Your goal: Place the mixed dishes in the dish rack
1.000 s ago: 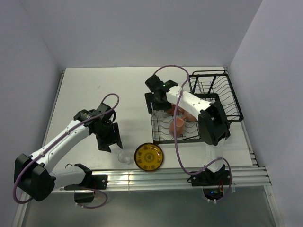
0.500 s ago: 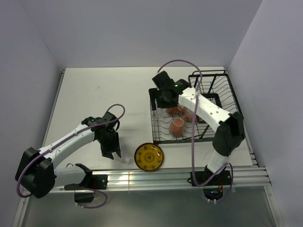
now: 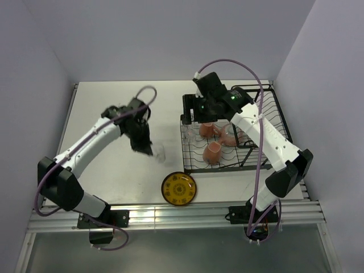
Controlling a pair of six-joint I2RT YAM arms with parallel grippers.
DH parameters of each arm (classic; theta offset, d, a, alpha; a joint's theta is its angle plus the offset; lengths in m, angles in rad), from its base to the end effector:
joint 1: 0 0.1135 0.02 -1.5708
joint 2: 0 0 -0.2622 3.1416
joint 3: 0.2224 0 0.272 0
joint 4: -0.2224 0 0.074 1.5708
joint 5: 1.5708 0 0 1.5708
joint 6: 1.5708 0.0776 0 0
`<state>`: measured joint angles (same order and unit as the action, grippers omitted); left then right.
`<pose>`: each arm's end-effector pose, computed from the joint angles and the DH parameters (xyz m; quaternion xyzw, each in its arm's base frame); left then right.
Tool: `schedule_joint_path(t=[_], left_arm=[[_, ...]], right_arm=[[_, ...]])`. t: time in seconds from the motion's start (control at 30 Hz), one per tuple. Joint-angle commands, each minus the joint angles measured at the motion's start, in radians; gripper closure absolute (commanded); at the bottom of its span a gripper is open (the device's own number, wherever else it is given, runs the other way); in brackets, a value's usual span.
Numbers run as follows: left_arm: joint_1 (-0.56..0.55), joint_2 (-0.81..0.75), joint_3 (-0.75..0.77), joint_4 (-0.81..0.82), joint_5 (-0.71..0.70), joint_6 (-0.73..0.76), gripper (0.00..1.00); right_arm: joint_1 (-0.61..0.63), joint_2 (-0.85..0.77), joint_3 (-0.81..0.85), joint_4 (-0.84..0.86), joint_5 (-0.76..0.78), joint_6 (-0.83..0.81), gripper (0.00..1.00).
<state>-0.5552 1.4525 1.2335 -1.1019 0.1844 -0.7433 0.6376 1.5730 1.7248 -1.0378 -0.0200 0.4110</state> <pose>0.2459 -0.1693 0.2292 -0.0814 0.9847 -0.1478 0.0436 0.2961 0.2213 0.3577 -0.1098 0.9355 0.1762 0.2859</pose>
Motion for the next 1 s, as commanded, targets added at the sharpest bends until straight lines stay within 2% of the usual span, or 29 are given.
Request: schedule_joint_path(t=[0.0,0.03,0.07,0.17,0.2,0.23,0.27,0.3,0.33,0.37,0.4,0.43,0.53,0.97], left_arm=[[0.086,0.023,0.338,-0.101,0.062,0.077,1.00],[0.154,0.035,0.390,-0.107,0.107,0.084,1.00],[0.191,0.026,0.437,-0.051,0.239,0.073,1.00],[0.297,-0.032,0.376,0.091,0.529,-0.046,1.00],[0.310,-0.050,0.341,0.217,0.588,-0.089,1.00],[0.308,-0.096,0.299,0.303,0.642,-0.204,1.00],[0.308,-0.124,0.197,0.401,0.691,-0.279,1.00],[0.307,-0.150,0.135,0.629,0.769,-0.356,1.00],[0.305,-0.205,0.076,0.754,0.797,-0.525,1.00],[0.305,-0.230,-0.036,0.874,0.832,-0.610,1.00],[0.305,-0.248,-0.084,0.980,0.840,-0.681,1.00],[0.304,-0.273,-0.121,1.152,0.846,-0.793,1.00],[0.298,-0.294,-0.195,1.327,0.846,-0.911,1.00],[0.252,-0.284,-0.187,1.430,0.834,-0.982,1.00]], right_arm=[[-0.044,0.012,0.131,-0.051,-0.173,0.011,0.20],[-0.058,0.009,0.142,-0.036,-0.286,0.015,0.20],[-0.088,0.007,0.154,-0.025,-0.348,0.028,0.20],[-0.131,-0.017,0.139,0.059,-0.576,0.058,0.20],[-0.137,-0.031,0.133,0.085,-0.630,0.063,0.20],[-0.142,-0.034,0.127,0.129,-0.679,0.069,0.20],[-0.144,-0.039,0.121,0.146,-0.749,0.074,0.20],[-0.145,-0.047,0.108,0.165,-0.777,0.084,0.20],[-0.145,-0.053,0.098,0.204,-0.797,0.094,0.20],[-0.145,-0.057,0.072,0.231,-0.839,0.122,0.20],[-0.145,-0.070,0.058,0.261,-0.863,0.138,0.20],[-0.145,-0.071,0.042,0.321,-0.885,0.158,0.20],[-0.145,-0.073,-0.001,0.398,-0.940,0.221,0.20],[-0.144,-0.024,0.018,0.499,-1.002,0.311,0.20]])
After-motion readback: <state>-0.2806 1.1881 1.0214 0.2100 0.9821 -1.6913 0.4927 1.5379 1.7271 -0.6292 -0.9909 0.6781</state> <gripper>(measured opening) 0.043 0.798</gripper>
